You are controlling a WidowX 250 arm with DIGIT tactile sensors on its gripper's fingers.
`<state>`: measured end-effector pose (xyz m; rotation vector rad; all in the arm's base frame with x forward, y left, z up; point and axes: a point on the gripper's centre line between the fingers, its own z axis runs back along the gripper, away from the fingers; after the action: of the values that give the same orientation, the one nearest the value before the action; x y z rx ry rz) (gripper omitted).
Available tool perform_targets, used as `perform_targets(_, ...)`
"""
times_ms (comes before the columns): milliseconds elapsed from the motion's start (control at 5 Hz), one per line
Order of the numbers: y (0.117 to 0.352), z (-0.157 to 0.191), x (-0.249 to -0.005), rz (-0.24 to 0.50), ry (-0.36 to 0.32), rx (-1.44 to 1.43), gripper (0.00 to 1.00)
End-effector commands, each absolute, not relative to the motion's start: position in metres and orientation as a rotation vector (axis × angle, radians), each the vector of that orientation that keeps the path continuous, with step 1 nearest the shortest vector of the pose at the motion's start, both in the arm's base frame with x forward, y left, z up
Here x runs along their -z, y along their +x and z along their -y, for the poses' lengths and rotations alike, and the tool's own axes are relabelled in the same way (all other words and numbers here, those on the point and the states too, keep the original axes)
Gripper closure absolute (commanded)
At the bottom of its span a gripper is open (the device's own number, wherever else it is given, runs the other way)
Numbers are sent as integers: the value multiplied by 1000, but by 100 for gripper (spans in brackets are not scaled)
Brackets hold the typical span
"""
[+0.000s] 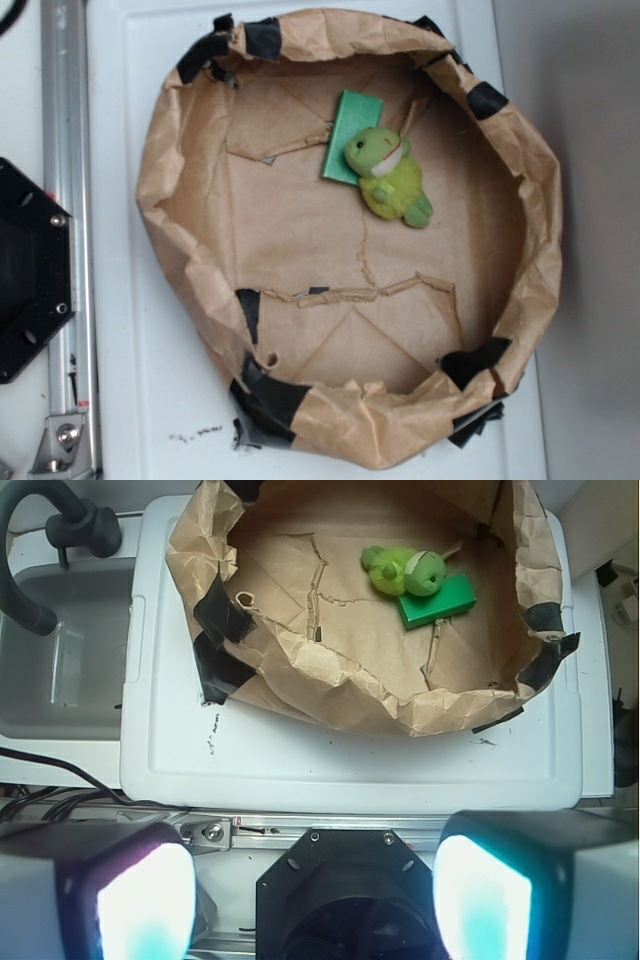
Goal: Grab the green animal.
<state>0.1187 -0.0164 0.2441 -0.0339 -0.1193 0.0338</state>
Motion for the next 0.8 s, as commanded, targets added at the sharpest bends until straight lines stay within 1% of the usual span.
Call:
perform_targets(0, 119, 16, -244, 119, -34, -34, 0)
perform_targets(200, 169, -5, -209, 153, 5, 14, 0)
perform_targets(400, 218, -14, -179, 174, 6, 113, 0)
perform_targets(600, 254, -23, -154, 210, 72, 242, 0)
